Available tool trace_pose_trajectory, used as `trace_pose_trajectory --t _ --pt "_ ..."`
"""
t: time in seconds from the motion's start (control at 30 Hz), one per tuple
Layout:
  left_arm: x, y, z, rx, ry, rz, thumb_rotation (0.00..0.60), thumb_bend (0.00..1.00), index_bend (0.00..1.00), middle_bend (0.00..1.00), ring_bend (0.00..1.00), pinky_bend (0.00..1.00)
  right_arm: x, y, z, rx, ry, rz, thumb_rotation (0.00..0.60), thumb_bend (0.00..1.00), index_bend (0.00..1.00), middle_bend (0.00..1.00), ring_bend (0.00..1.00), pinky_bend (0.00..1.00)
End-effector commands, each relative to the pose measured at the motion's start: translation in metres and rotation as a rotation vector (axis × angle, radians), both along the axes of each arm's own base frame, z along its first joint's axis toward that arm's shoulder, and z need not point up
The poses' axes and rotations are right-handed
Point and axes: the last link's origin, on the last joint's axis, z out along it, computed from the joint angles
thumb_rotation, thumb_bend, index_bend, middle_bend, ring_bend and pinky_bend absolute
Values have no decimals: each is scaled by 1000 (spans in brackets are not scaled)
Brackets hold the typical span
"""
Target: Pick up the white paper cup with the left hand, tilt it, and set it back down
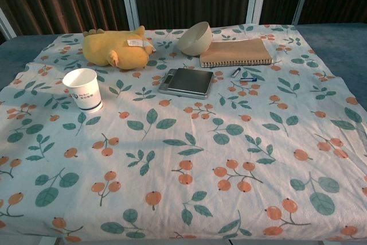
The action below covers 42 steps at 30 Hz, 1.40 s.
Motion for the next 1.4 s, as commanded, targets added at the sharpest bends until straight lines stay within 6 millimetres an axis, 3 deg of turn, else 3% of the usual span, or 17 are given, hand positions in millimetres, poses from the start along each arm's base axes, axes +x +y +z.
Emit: trace_pose_trajectory --t 0.03,0.3,0.5,0.63,0.8,0.93,1.23,1.4 --pt "0 1 0 -2 3 1 600 324 0 0 0 0 -1 0 1 -5 4 -2 600 95 0 0 0 0" --pt "2 4 -2 -10 12 -10 600 325 0 0 0 0 -1 2 5 -13 3 -7 600 95 0 0 0 0" --pt "20 16 -4 -38 -8 -78 600 324 0 0 0 0 -4 0 4 -10 0 -19 600 95 0 0 0 0" --pt "39 35 -14 -132 -96 -130 600 326 0 0 0 0 -6 -1 4 -7 10 -18 600 95 0 0 0 0" --pt "69 66 -29 -214 -66 -187 600 329 0 0 0 0 -8 -3 7 -11 10 -29 600 95 0 0 0 0" --pt "75 71 -32 -233 -61 -194 600 329 0 0 0 0 -8 -4 8 -13 11 -28 600 95 0 0 0 0" --pt "136 137 -71 -364 184 -264 600 330 0 0 0 0 -10 -4 7 -13 13 -42 600 95 0 0 0 0" --pt "152 155 -92 -383 274 -258 600 329 0 0 0 0 -10 -3 8 -17 12 -43 600 95 0 0 0 0"
